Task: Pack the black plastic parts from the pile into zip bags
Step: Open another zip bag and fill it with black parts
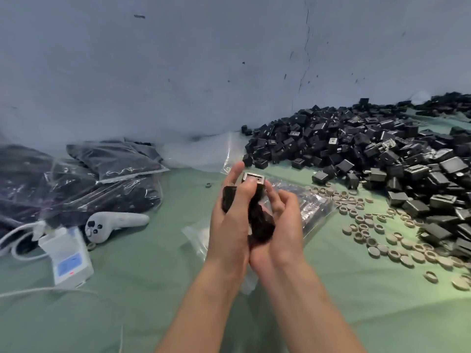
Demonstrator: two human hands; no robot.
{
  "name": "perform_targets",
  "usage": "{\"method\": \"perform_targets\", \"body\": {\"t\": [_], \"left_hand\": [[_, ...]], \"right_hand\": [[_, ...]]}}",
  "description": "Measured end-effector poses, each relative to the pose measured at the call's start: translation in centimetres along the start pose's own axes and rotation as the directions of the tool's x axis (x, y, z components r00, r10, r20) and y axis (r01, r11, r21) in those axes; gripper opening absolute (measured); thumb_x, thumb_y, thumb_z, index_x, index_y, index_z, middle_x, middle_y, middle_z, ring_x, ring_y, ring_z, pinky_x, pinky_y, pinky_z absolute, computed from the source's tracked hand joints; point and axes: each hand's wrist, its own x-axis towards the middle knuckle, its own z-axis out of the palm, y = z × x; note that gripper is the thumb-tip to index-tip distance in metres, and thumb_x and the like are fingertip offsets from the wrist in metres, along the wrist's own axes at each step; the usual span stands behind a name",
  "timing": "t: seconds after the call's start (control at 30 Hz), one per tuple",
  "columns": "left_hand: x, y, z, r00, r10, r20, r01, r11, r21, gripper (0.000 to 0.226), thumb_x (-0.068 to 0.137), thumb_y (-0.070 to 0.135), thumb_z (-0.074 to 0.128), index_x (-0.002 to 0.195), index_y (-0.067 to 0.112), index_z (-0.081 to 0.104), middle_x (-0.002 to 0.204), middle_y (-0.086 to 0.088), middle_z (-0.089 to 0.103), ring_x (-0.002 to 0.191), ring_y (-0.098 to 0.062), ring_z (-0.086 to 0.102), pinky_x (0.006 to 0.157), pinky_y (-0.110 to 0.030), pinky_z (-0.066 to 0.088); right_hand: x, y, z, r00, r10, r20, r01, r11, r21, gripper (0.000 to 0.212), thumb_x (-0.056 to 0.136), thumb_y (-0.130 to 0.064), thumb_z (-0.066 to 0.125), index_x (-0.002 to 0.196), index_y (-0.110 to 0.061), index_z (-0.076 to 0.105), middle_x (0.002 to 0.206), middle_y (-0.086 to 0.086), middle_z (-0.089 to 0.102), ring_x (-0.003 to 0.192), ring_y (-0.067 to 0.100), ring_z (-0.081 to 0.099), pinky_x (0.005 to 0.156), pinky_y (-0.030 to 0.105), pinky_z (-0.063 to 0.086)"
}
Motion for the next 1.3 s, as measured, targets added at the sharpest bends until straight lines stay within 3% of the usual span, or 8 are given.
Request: {"method": "perform_targets", "body": {"t": [0.17, 0.3, 0.53, 0.63, 0.8, 0.97, 1.1, 1.3], "left_hand": [[-1.9, 0.0, -0.6, 0.983, 0.134, -0.123, -0.121, 0.987, 0.103, 0.039, 0.075, 0.051, 0.075, 0.107, 0.028, 0.071, 0.100, 0.012, 0.073, 0.097, -0.010, 0.070, 0.090, -0.040, 0.056], [-2.5, 1.2, -1.7, 0.923, 0.166, -0.349, -0.189, 0.981, -0.035, 0.025, 0.081, 0.035, 0.077, 0.087, 0.016, 0.062, 0.069, 0.005, 0.066, 0.068, -0.007, 0.065, 0.066, -0.020, 0.056], [-4.6, 4.6, -9.7, 0.865, -0.180, -0.469, 0.154, 0.984, -0.093, 0.015, 0.093, 0.033, 0.048, 0.082, 0.024, 0.051, 0.065, 0.001, 0.044, 0.054, -0.013, 0.046, 0.053, -0.028, 0.041], [-6.0, 3.1, -11.7, 0.833, -0.190, -0.520, 0.291, 0.949, 0.120, 0.005, 0.095, 0.014, 0.053, 0.095, 0.016, 0.057, 0.068, -0.004, 0.049, 0.054, -0.016, 0.048, 0.053, -0.030, 0.042], [-6.3, 1.6, -12.2, 0.915, 0.134, -0.382, 0.271, 0.497, 0.824, 0.030, 0.087, 0.034, 0.071, 0.114, 0.024, 0.060, 0.100, 0.006, 0.057, 0.078, 0.004, 0.054, 0.074, -0.022, 0.036], [-5.7, 0.6, -10.6, 0.986, 0.123, -0.116, 0.114, 0.023, 0.993, 0.031, 0.093, 0.055, 0.052, 0.120, 0.040, 0.053, 0.097, 0.009, 0.042, 0.097, -0.016, 0.054, 0.085, -0.028, 0.042], [-4.6, 0.2, -10.2, 0.987, 0.144, -0.076, 0.061, 0.106, 0.992, 0.022, 0.091, 0.056, 0.051, 0.103, 0.037, 0.051, 0.097, 0.011, 0.049, 0.095, -0.017, 0.055, 0.084, -0.033, 0.044], [-3.1, -0.2, -10.7, 0.986, 0.161, 0.036, -0.045, 0.051, 0.998, 0.023, 0.090, 0.029, 0.057, 0.108, 0.040, 0.048, 0.104, 0.026, 0.046, 0.102, -0.005, 0.037, 0.085, -0.024, 0.031]], "right_hand": [[-0.3, 1.1, -0.7, 0.998, 0.038, -0.053, -0.033, 0.994, 0.100, 0.024, 0.088, -0.037, 0.055, 0.082, -0.024, 0.074, 0.102, 0.012, 0.065, 0.095, 0.032, 0.061, 0.104, 0.049, 0.045], [-0.5, 1.1, -1.0, 0.991, 0.075, -0.112, -0.052, 0.980, 0.194, 0.028, 0.092, -0.036, 0.054, 0.082, -0.018, 0.073, 0.093, 0.013, 0.067, 0.076, 0.033, 0.067, 0.072, 0.046, 0.060], [-0.1, -1.0, -1.3, 0.993, 0.035, -0.109, -0.028, 0.998, 0.064, 0.034, 0.098, -0.039, 0.047, 0.103, -0.013, 0.069, 0.102, 0.020, 0.067, 0.103, 0.033, 0.066, 0.075, 0.056, 0.059], [0.2, -1.9, -1.6, 0.996, 0.034, -0.087, -0.033, 0.999, 0.017, 0.034, 0.098, -0.035, 0.046, 0.101, -0.012, 0.070, 0.096, 0.021, 0.069, 0.098, 0.032, 0.067, 0.072, 0.057, 0.058], [0.6, -2.9, -1.8, 0.994, 0.027, -0.107, -0.028, 1.000, -0.005, 0.034, 0.098, -0.033, 0.046, 0.098, -0.009, 0.070, 0.104, 0.022, 0.067, 0.096, 0.032, 0.067, 0.076, 0.055, 0.058], [1.8, -3.5, -1.4, 0.986, -0.008, -0.169, 0.011, 1.000, 0.019, 0.030, 0.098, -0.030, 0.046, 0.100, -0.009, 0.067, 0.131, 0.018, 0.060, 0.118, 0.032, 0.060, 0.083, 0.053, 0.058], [2.7, -4.0, -1.3, 0.986, -0.034, -0.162, 0.037, 0.999, 0.016, 0.031, 0.098, -0.032, 0.047, 0.100, -0.009, 0.068, 0.134, 0.018, 0.059, 0.117, 0.032, 0.060, 0.085, 0.052, 0.057], [4.1, -4.6, -1.2, 0.983, -0.042, -0.180, 0.044, 0.999, 0.009, 0.029, 0.099, -0.031, 0.046, 0.101, -0.009, 0.065, 0.125, 0.016, 0.062, 0.115, 0.029, 0.062, 0.081, 0.050, 0.059]]}}
